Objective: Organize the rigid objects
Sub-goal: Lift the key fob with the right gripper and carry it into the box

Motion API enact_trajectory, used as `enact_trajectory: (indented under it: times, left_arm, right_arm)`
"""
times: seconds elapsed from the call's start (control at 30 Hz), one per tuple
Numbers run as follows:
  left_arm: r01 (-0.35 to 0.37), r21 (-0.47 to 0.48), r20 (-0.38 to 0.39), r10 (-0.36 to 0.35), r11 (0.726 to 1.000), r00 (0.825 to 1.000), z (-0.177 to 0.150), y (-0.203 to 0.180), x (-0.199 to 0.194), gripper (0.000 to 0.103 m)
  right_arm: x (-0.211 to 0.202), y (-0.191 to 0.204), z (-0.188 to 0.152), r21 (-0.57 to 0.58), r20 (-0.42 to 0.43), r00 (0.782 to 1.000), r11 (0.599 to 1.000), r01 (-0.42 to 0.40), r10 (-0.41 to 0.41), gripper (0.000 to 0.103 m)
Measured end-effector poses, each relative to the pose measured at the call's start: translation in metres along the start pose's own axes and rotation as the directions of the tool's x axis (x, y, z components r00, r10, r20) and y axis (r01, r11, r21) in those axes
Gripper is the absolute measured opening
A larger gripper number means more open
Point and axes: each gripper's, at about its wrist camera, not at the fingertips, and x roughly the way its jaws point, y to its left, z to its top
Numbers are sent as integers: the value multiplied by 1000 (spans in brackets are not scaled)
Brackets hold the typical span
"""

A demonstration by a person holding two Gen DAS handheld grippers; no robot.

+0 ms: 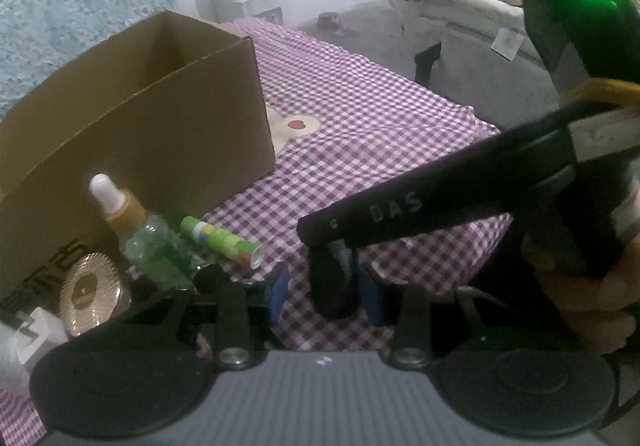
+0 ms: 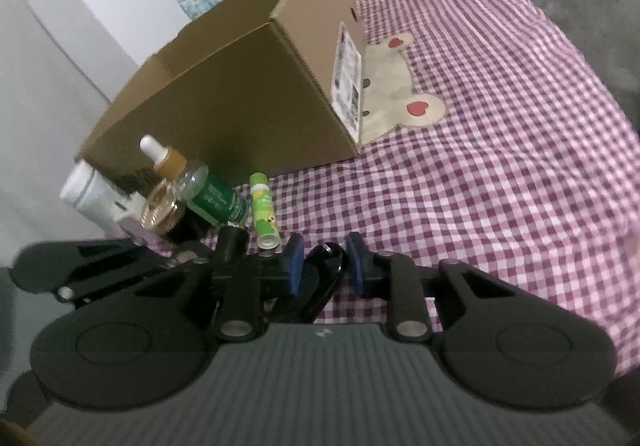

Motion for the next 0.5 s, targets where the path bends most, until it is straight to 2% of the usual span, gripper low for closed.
enact_trajectory:
  times: [0.07, 0.27, 0.5]
  left_arm:
    - [2, -3, -21, -2, 1000, 1000, 1, 0, 6, 31]
    - [7, -42, -40, -9, 999, 999, 0, 6, 11, 31]
    - [12, -82, -16, -13, 997, 1000, 3, 10, 14, 32]
  right_arm:
    - [-2, -8, 0, 48, -6, 999, 998, -32, 33, 22]
    - [-3, -26, -4, 174, -17, 991, 977, -125, 129, 22]
    - [3, -18, -7, 166, 5, 990, 976, -139, 140, 22]
